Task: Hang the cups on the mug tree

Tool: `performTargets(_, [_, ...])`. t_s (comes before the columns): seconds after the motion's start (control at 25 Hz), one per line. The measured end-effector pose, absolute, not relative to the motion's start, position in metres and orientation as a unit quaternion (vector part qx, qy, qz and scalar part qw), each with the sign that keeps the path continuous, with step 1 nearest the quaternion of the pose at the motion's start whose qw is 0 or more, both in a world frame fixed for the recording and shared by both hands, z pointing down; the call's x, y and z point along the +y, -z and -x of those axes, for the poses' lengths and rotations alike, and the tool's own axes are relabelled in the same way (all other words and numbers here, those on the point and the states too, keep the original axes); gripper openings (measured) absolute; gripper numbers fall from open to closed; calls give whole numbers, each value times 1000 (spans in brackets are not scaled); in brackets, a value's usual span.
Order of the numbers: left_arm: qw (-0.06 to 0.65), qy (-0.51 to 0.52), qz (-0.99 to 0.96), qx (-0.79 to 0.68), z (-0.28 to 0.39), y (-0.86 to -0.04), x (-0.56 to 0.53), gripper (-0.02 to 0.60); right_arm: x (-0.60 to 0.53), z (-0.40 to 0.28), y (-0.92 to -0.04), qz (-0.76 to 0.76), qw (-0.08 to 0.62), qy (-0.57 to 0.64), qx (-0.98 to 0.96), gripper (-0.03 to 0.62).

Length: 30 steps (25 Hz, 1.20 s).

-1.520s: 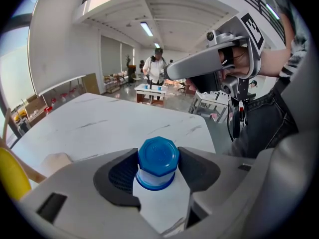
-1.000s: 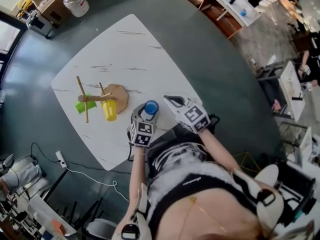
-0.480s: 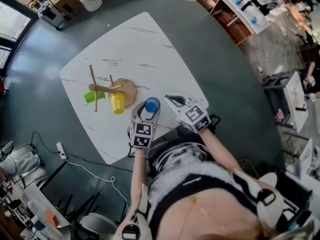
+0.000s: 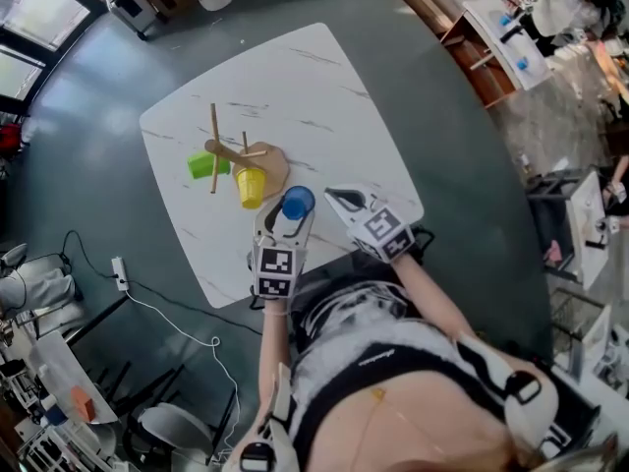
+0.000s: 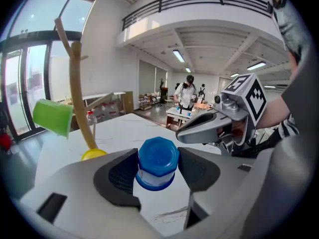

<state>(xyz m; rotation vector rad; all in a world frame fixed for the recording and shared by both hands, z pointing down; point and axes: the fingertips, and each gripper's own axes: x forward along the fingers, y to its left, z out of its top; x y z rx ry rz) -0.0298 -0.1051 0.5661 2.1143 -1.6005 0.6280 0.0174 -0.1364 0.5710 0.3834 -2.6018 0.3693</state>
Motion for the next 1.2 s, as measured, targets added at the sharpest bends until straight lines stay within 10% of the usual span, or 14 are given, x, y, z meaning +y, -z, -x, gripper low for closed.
performTargets(1.2, [147, -157, -683, -698, 132, -467, -53, 256, -95, 54, -560, -56, 232, -109, -965, 3])
